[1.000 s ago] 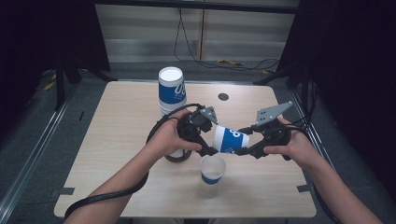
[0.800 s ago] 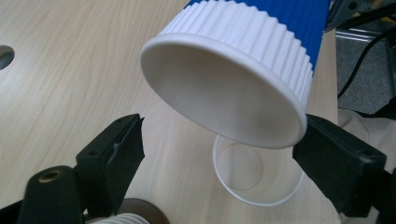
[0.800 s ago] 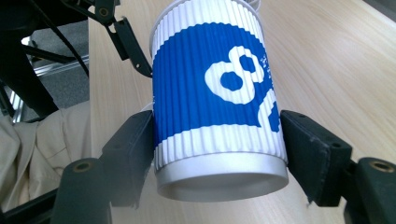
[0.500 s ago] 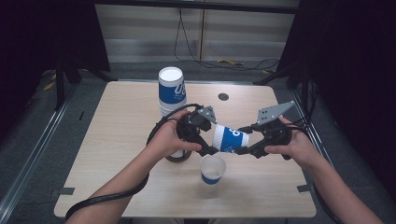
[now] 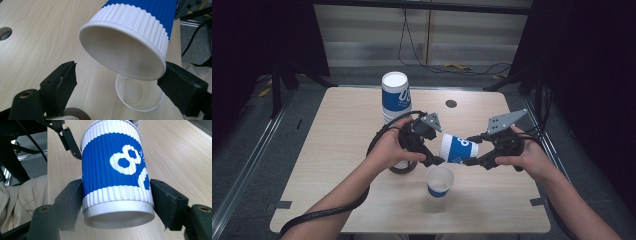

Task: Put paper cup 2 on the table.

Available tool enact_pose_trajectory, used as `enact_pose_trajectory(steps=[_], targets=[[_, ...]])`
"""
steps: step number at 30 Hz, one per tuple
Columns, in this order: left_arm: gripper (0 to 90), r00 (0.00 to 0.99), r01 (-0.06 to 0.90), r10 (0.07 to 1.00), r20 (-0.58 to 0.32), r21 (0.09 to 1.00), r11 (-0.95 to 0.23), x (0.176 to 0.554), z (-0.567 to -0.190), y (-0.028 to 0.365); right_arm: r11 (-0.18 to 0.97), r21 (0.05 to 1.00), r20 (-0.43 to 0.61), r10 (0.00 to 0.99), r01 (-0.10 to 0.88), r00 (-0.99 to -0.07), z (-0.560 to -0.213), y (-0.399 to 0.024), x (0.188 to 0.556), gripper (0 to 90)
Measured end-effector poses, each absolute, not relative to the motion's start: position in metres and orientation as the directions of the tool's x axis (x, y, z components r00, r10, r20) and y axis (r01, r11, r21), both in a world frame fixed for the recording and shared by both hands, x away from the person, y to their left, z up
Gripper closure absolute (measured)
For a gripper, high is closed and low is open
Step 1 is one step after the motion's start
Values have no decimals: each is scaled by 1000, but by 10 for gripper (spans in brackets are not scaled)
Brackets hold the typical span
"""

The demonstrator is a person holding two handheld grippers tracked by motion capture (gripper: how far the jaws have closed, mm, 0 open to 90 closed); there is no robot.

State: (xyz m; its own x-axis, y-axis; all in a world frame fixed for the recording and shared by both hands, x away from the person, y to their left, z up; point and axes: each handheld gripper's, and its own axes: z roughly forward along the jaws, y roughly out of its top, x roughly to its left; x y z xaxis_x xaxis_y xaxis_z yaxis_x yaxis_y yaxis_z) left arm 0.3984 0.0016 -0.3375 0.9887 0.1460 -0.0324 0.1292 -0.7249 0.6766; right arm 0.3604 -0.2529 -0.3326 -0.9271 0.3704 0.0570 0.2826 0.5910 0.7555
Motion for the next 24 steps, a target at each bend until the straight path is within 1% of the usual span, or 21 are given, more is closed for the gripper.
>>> enact_pose_trajectory(steps=[5, 8, 16, 22, 23, 24], targets=[[142, 995, 88, 100, -24, 701, -708, 399, -339, 0, 592, 762, 47, 355, 263, -934, -331, -251, 360, 282], [114, 995, 77, 95, -14, 709, -701, 399, -340, -1, 591, 767, 42, 345, 252, -938, -331, -250, 360, 283], [135, 999, 33, 51, 3, 727, -686, 399, -338, -2, 581, 778, 40, 334, 239, -942, -330, -251, 360, 283], [149, 999, 19, 46, 17, 728, -685, 397, -335, -3, 580, 783, 31, 327, 226, -945, -329, -250, 360, 284], [152, 998, 5, 45, 36, 726, -688, 397, -334, -3, 580, 782, 33, 326, 228, -945, -329, -250, 360, 284], [153, 998, 5, 45, 36, 726, -688, 397, -334, -3, 580, 782, 33, 328, 229, -944, -330, -250, 359, 284]])
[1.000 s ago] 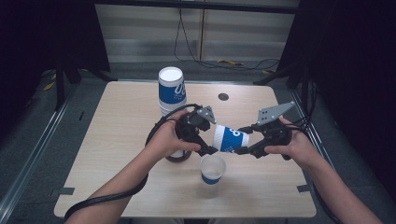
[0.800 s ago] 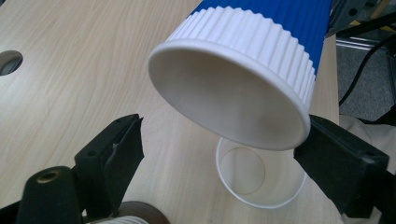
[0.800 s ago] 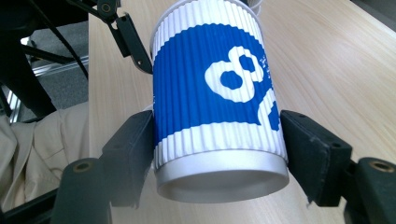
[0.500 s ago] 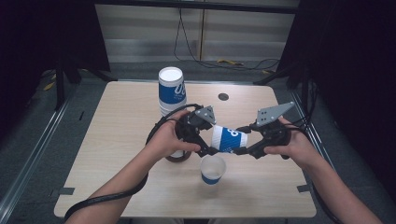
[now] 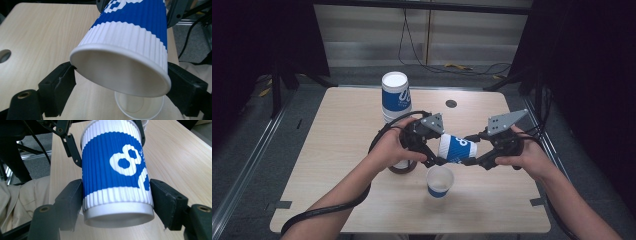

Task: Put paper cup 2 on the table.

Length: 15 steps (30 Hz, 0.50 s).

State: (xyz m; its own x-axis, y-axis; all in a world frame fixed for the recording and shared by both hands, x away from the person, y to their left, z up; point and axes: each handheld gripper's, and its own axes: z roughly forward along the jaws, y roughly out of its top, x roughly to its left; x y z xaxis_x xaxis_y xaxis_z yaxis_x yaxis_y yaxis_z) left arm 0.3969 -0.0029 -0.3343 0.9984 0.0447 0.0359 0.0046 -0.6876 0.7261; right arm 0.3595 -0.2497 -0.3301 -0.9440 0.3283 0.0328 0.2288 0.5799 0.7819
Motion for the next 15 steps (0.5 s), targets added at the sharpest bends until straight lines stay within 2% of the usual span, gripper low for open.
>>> enact_pose_trajectory(steps=[3, 8, 11, 15], targets=[[155, 998, -7, 41, 51, 711, -703, 394, -332, -1, 591, 774, 33, 321, 227, -946, -333, -248, 360, 283], [162, 998, 19, 51, 23, 710, -704, 394, -326, 4, 630, 749, 10, 301, 206, -954, -341, -241, 360, 313], [165, 998, 10, 51, 38, 693, -721, 392, -324, 6, 622, 754, 24, 295, 211, -955, -345, -237, 360, 316], [173, 998, 33, 59, 15, 678, -735, 392, -323, 9, 618, 757, 24, 298, 212, -954, -344, -234, 360, 316]])
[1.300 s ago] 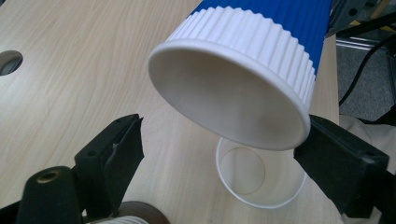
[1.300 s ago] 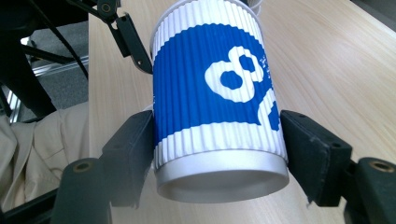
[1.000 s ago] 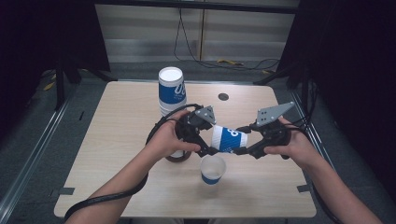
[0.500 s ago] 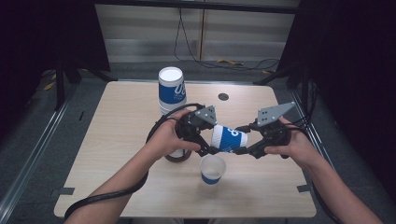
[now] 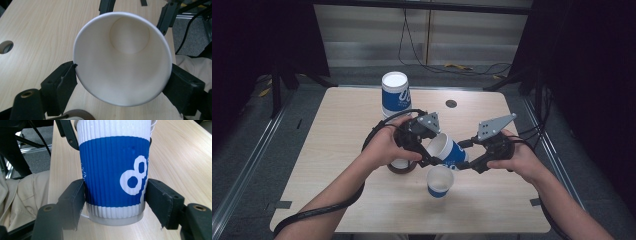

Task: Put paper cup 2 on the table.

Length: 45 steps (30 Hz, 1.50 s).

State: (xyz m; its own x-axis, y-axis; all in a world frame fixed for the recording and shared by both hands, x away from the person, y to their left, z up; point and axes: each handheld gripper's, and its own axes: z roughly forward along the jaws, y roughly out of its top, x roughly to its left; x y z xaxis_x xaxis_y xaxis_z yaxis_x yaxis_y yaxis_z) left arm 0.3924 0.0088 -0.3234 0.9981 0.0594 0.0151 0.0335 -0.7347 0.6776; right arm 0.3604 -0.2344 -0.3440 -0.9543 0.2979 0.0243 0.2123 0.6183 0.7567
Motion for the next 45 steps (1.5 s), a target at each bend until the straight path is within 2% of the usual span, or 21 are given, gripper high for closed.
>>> enact_pose_trajectory(steps=[5, 11, 18, 28, 45], targets=[[179, 999, 42, 53, -2, 635, -772, 389, -319, 13, 615, 757, 33, 301, 220, -953, -344, -234, 360, 291], [183, 998, 61, 64, -19, 623, -780, 389, -315, 19, 601, 761, 46, 325, 244, -945, -346, -241, 361, 276], [183, 997, 67, 73, -13, 591, -804, 384, -314, 30, 601, 757, 34, 356, 257, -934, -345, -244, 360, 210], [182, 995, 96, 100, -25, 565, -820, 380, -314, 48, 593, 751, 41, 397, 290, -917, -349, -250, 361, 160], [181, 992, 121, 124, -30, 528, -841, 375, -322, 76, 572, 755, 39, 449, 321, -893, -355, -258, 362, 153]])
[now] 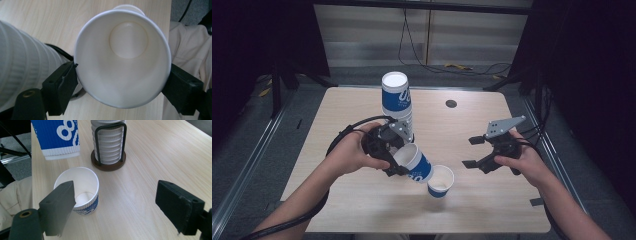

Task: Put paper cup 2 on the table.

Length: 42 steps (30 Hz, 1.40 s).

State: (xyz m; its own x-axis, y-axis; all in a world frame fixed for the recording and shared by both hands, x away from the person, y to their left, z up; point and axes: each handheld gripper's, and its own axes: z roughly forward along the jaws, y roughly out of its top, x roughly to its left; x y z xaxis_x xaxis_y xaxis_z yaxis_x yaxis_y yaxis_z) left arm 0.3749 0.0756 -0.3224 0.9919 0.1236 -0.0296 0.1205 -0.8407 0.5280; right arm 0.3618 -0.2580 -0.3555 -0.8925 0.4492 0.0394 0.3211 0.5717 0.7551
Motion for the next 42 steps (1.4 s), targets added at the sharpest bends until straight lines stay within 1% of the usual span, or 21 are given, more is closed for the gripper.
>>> enact_pose_trajectory(steps=[2, 3, 5, 6, 14, 15, 18, 19, 20, 21, 22, 29, 33, 35, 39, 42], targets=[[179, 993, 113, 119, -20, 511, -852, 373, -326, 80, 568, 755, 41, 456, 327, -889, -356, -259, 362, 153], [179, 995, 94, 103, -10, 504, -859, 374, -327, 81, 568, 755, 41, 456, 326, -889, -356, -259, 362, 153], [178, 992, 119, 121, -29, 501, -857, 372, -330, 81, 568, 756, 39, 456, 325, -889, -357, -259, 362, 153], [178, 994, 106, 107, -27, 497, -862, 372, -332, 82, 568, 756, 40, 458, 326, -888, -357, -259, 362, 153], [174, 993, 107, 114, -17, 488, -866, 371, -343, 87, 566, 754, 38, 468, 332, -883, -360, -262, 361, 153], [174, 992, 124, 125, -29, 485, -866, 370, -347, 89, 566, 753, 39, 470, 335, -882, -360, -263, 360, 153], [174, 991, 122, 131, -10, 440, -890, 370, -355, 91, 567, 753, 37, 469, 333, -882, -361, -263, 360, 153], [173, 984, 171, 177, -30, 464, -869, 367, -359, 90, 569, 751, 39, 468, 335, -883, -362, -263, 360, 153], [172, 984, 171, 177, -30, 464, -869, 367, -359, 90, 569, 751, 39, 468, 335, -883, -362, -263, 360, 153], [172, 993, 106, 117, 0, 413, -904, 371, -361, 91, 572, 748, 36, 471, 336, -881, -362, -263, 359, 153], [171, 992, 118, 127, -8, 414, -902, 370, -362, 90, 572, 748, 39, 469, 337, -882, -363, -263, 359, 153], [168, 993, 114, 120, -13, 420, -900, 370, -373, 86, 568, 748, 45, 473, 343, -880, -365, -265, 360, 153], [167, 996, 83, 88, -6, 397, -914, 369, -379, 83, 567, 749, 48, 471, 344, -881, -366, -265, 360, 153], [166, 996, 90, 93, -10, 394, -915, 368, -383, 83, 568, 747, 45, 474, 345, -879, -366, -266, 360, 153], [164, 996, 88, 89, -11, 354, -931, 366, -393, 82, 571, 746, 41, 475, 344, -879, -367, -267, 359, 153], [164, 996, 88, 89, -14, 349, -933, 365, -400, 82, 574, 742, 42, 476, 346, -879, -368, -267, 359, 152]])
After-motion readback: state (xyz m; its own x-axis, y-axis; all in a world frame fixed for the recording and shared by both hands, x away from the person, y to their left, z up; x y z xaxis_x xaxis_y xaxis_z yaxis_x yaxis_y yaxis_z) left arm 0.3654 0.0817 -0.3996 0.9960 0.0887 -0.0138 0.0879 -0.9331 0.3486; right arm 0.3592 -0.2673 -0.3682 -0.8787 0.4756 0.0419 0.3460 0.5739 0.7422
